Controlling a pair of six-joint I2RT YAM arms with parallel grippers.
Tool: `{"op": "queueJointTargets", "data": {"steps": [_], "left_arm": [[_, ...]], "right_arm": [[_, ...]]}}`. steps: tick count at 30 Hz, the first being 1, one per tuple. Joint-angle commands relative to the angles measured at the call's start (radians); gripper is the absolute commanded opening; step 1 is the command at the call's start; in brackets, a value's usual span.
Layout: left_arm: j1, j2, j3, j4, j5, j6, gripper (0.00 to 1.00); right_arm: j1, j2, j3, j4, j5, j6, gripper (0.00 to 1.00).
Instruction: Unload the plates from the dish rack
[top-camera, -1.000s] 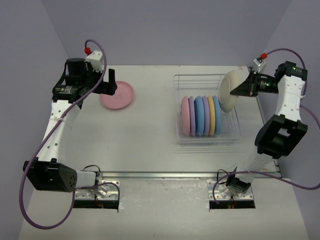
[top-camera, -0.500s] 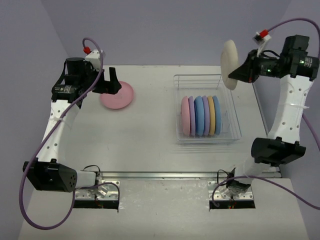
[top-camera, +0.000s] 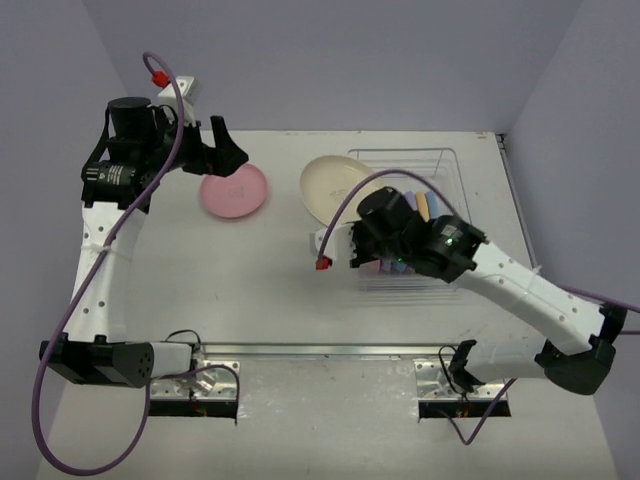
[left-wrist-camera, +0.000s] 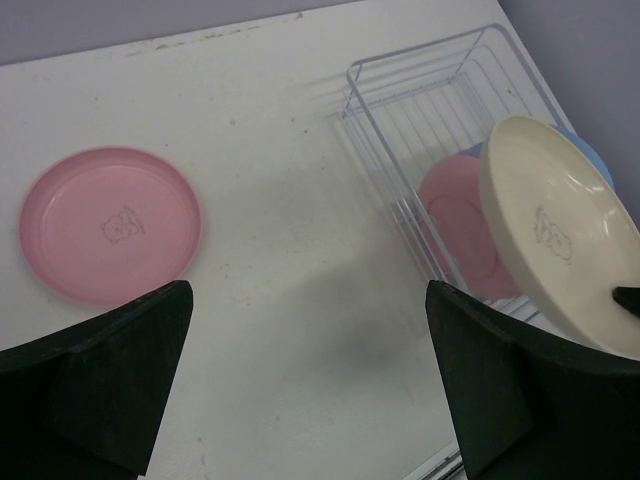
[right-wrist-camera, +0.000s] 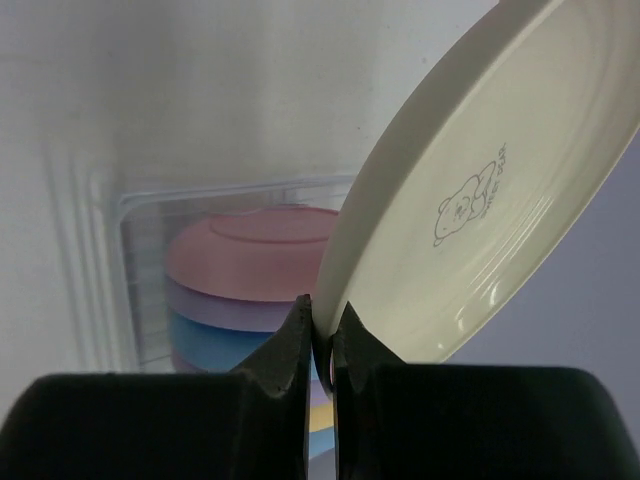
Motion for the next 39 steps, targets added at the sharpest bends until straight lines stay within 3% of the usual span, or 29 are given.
{"op": "queueJointTargets", "data": {"steps": [1, 4, 7, 12, 16, 25, 27, 30, 33, 35, 39], "left_arm": [[-0.010, -0.015, 0.030, -0.077, 0.084, 0.076, 0.99], [-0.017, -0.002, 0.023, -0.112, 0.116, 0.130, 0.91], [-0.039, 0.016, 0.013, -0.163, 0.124, 0.167, 0.84], [-0.184, 0.019, -0.052, -0.174, -0.017, 0.200, 0.78], [-0.234, 0.017, -0.095, -0.146, -0.101, 0.193, 0.67], [-0.243, 0.031, -0.130, -0.105, -0.135, 0.178, 0.12], [-0.243, 0.032, -0.136, -0.093, -0.136, 0.169, 0.03], [-0.239, 0.042, -0.148, -0.064, -0.132, 0.147, 0.00], [-0.194, 0.056, -0.146, -0.042, -0.098, 0.134, 0.00], [-0.133, 0.083, -0.133, -0.022, -0.042, 0.116, 0.00], [0.026, 0.172, -0.087, 0.005, 0.013, 0.091, 0.00]], "right_arm": [[0.163, -0.034, -0.204, 0.385, 0.416, -0.358, 0.00], [0.236, -0.028, -0.330, 0.580, 0.499, -0.505, 0.00], [0.267, -0.005, -0.367, 0.654, 0.522, -0.541, 0.00], [0.297, 0.037, -0.352, 0.668, 0.532, -0.563, 0.00], [0.317, 0.059, -0.327, 0.660, 0.534, -0.558, 0.00], [0.331, 0.043, -0.358, 0.692, 0.563, -0.555, 0.00], [0.331, 0.036, -0.375, 0.698, 0.564, -0.549, 0.06], [0.327, 0.002, -0.392, 0.675, 0.568, -0.507, 0.27], [0.301, -0.017, -0.384, 0.624, 0.559, -0.429, 0.76], [0.243, -0.043, -0.361, 0.585, 0.531, -0.362, 0.94], [0.078, -0.089, -0.271, 0.442, 0.450, -0.158, 0.99]]}}
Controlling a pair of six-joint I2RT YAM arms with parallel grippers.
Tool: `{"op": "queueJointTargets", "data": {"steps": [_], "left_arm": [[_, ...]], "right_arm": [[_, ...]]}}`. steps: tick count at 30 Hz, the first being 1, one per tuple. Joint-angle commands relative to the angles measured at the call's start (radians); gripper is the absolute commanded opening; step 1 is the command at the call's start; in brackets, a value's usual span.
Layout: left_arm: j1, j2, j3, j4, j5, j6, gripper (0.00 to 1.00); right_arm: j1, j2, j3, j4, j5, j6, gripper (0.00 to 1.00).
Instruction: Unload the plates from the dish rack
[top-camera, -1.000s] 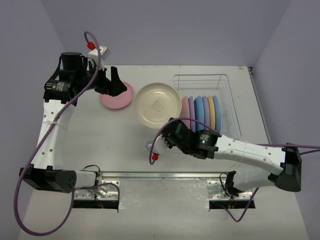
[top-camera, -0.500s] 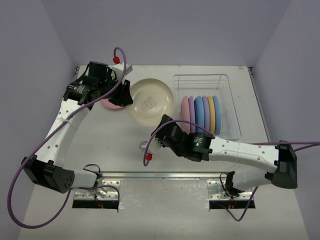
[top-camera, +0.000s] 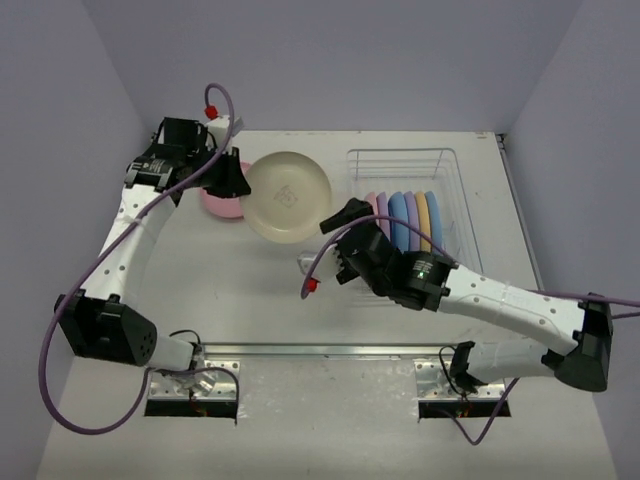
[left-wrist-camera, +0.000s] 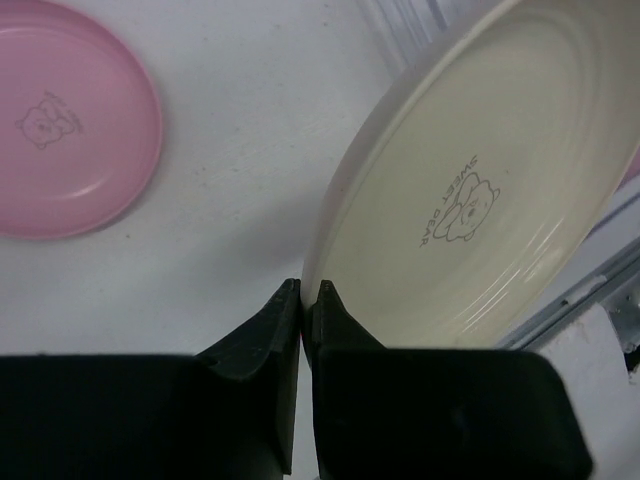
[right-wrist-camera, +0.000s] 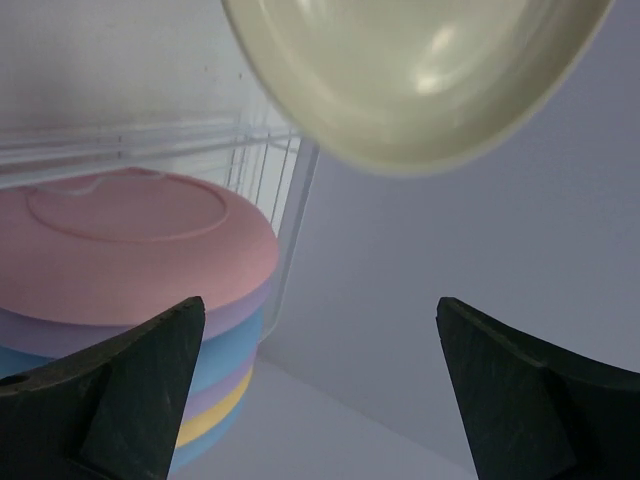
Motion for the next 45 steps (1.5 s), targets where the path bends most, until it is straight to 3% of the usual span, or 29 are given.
{"op": "queueJointTargets", "data": {"steps": [1, 2, 5, 9, 11, 15, 19, 26, 29, 32, 34, 36, 40, 45], "left_arm": [[0.178, 0.099, 0.065, 0.099, 0.063, -0.044, 0.00], [0.198, 0.123, 0.070, 0.103, 0.062, -0.053, 0.00], [0.273, 0.228, 0.114, 0.148, 0.048, -0.094, 0.00], [0.333, 0.351, 0.138, 0.222, 0.018, -0.154, 0.00], [0.338, 0.415, 0.156, 0.266, -0.018, -0.154, 0.00], [0.342, 0.527, 0.199, 0.295, -0.072, -0.162, 0.00], [0.369, 0.625, 0.224, 0.312, -0.094, -0.168, 0.00], [0.431, 0.752, 0.283, 0.315, -0.065, -0.203, 0.00], [0.433, 0.787, 0.307, 0.298, -0.078, -0.194, 0.01], [0.433, 0.782, 0.299, 0.289, -0.088, -0.182, 0.24], [0.433, 0.756, 0.285, 0.290, -0.098, -0.172, 0.47], [0.433, 0.731, 0.273, 0.285, -0.112, -0.166, 0.61], [0.432, 0.657, 0.251, 0.265, -0.110, -0.139, 0.73], [0.422, 0.524, 0.215, 0.233, -0.112, -0.101, 0.76]], "right_arm": [[-0.191, -0.075, 0.140, -0.123, -0.075, 0.307, 0.99], [-0.217, -0.084, 0.154, -0.162, -0.110, 0.365, 0.99], [-0.498, -0.092, 0.302, -0.335, -0.286, 0.619, 0.99], [-0.878, -0.050, 0.394, -0.566, -0.670, 0.943, 0.99], [-1.072, -0.032, 0.375, -0.603, -0.896, 0.999, 0.99], [-1.314, 0.019, 0.363, -0.678, -1.192, 1.051, 0.98], [-1.394, 0.047, 0.377, -0.742, -1.299, 1.023, 0.97], [-1.406, 0.056, 0.372, -0.792, -1.360, 0.991, 0.97], [-1.408, 0.066, 0.375, -0.805, -1.390, 0.993, 0.92], [-1.413, 0.093, 0.382, -0.834, -1.430, 0.999, 0.83], [-1.422, 0.120, 0.383, -0.845, -1.455, 1.000, 0.78], [-1.431, 0.138, 0.383, -0.851, -1.483, 1.000, 0.74], [-1.436, 0.169, 0.381, -0.860, -1.529, 0.990, 0.72], [-1.436, 0.212, 0.375, -0.876, -1.570, 0.959, 0.65]]}}
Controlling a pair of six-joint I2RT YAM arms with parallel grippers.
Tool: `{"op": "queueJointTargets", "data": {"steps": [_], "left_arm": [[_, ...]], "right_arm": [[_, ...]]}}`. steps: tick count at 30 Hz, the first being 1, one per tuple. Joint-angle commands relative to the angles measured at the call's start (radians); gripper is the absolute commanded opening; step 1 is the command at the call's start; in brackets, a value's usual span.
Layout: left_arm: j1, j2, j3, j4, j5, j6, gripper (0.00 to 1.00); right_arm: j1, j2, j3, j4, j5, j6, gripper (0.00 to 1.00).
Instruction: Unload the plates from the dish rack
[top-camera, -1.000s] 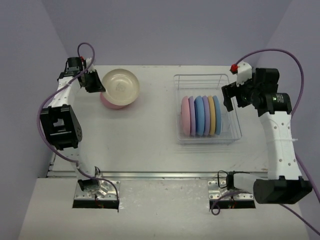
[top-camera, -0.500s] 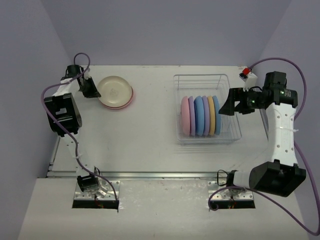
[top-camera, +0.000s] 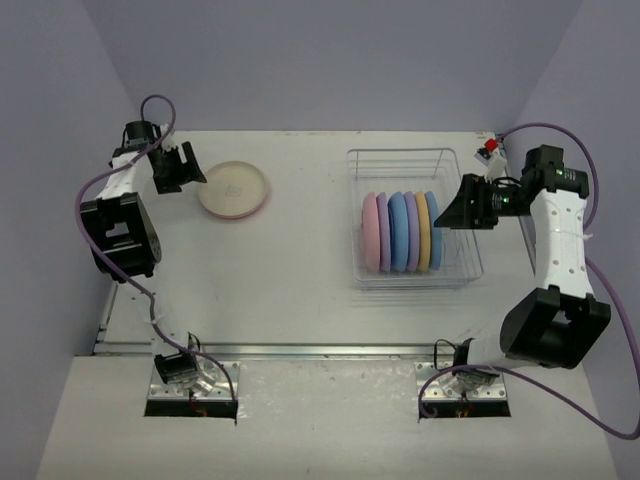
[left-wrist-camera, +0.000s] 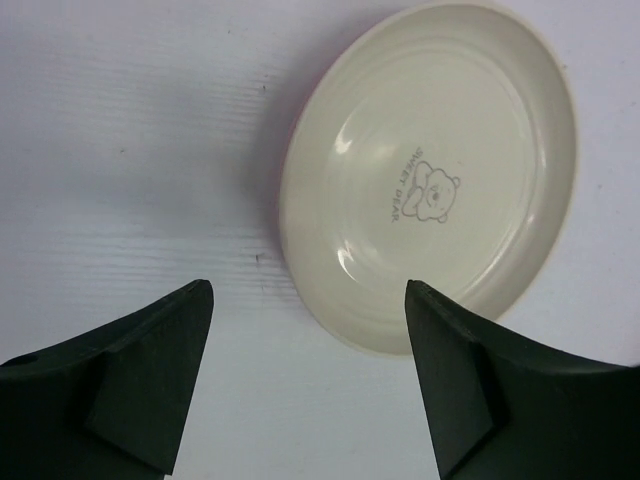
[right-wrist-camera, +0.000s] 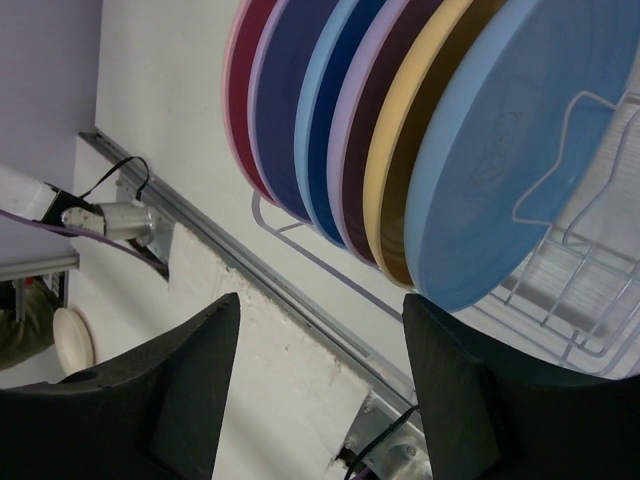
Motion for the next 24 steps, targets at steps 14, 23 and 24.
{"op": "queueJointTargets", "data": {"steps": [14, 23, 24], "left_arm": [[-0.191, -0.610, -0.246, 0.036, -0.072, 0.141, 0.87], [-0.251, -0.647, -0.253, 0.034, -0.101, 0.144, 0.88], [-0.251, -0.644, -0.254, 0.036, -0.102, 0.145, 0.88]], "right_arm": [[-0.005, 0.214, 0.102, -0.016, -0.062, -0.114, 0.49], [-0.003, 0.335, 0.182, -0.074, -0.083, -0.210, 0.44], [-0.003, 0.349, 0.184, -0.084, -0.091, -0.221, 0.42]]}}
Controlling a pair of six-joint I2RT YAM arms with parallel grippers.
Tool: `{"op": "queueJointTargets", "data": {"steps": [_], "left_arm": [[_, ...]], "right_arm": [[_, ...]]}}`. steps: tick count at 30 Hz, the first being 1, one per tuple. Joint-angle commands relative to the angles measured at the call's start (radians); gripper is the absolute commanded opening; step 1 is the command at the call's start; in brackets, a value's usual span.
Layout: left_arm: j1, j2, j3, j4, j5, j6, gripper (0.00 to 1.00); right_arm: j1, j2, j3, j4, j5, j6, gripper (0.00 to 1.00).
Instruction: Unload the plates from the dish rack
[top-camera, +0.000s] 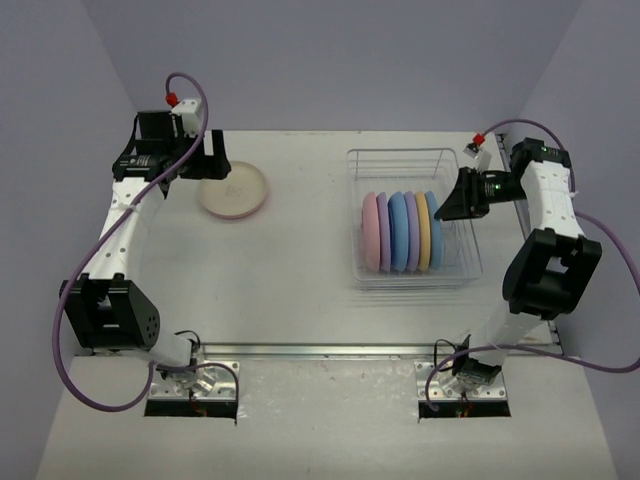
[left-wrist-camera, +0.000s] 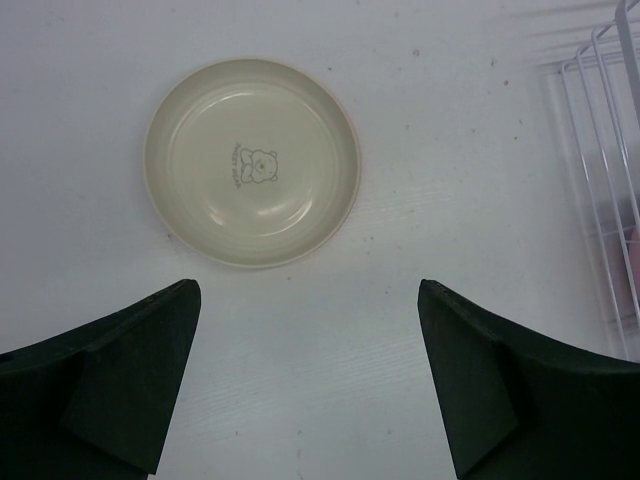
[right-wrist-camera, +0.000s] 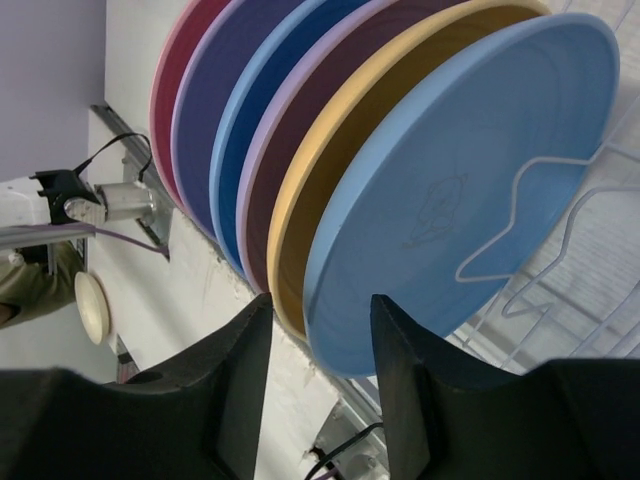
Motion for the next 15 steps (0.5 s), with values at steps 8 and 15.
{"op": "queueJointTargets", "data": {"steps": [8, 15], "left_arm": [[-0.009, -0.018, -0.008, 0.042, -0.015, 0.014, 0.88], [-0.009, -0.025, -0.017, 0.039, -0.019, 0.018, 0.88]], "right_arm": [[-0.003, 0.169, 0.135, -0.246, -0.158, -0.225, 0.33], [-0.003, 0.165, 0.119, -0.256, -0.195, -0.227, 0.09]]}}
